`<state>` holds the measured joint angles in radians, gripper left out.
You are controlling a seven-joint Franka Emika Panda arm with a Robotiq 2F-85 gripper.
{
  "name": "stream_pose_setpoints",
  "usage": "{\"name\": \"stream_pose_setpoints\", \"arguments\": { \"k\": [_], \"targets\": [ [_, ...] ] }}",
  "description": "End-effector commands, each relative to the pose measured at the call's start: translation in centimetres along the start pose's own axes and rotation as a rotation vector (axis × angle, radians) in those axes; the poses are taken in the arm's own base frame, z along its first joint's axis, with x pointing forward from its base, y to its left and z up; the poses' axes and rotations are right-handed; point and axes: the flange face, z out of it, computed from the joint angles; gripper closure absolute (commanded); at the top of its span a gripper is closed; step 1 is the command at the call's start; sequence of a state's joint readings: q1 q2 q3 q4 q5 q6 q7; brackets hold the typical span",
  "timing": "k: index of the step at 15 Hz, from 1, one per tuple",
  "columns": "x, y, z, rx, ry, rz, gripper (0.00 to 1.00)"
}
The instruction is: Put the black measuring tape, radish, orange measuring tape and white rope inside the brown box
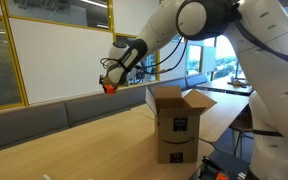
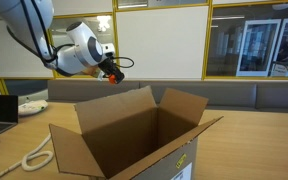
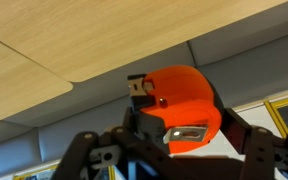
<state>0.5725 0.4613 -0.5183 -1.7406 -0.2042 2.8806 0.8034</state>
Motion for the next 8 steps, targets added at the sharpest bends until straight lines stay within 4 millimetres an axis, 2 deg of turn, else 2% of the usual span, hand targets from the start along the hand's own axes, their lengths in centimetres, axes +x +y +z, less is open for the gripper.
{"name": "stream_pose_setpoints", "arguments": {
  "k": [1,4,8],
  "targets": [
    [1.9,3.9,-6.2,-0.019,0.054,0.075,0.4],
    [3.1,6.9,-9.4,-0.081,0.082,0.105,0.4],
    [4.0,9.9,-13.3,-0.179,0.116,0.134,0.4]
  ]
}}
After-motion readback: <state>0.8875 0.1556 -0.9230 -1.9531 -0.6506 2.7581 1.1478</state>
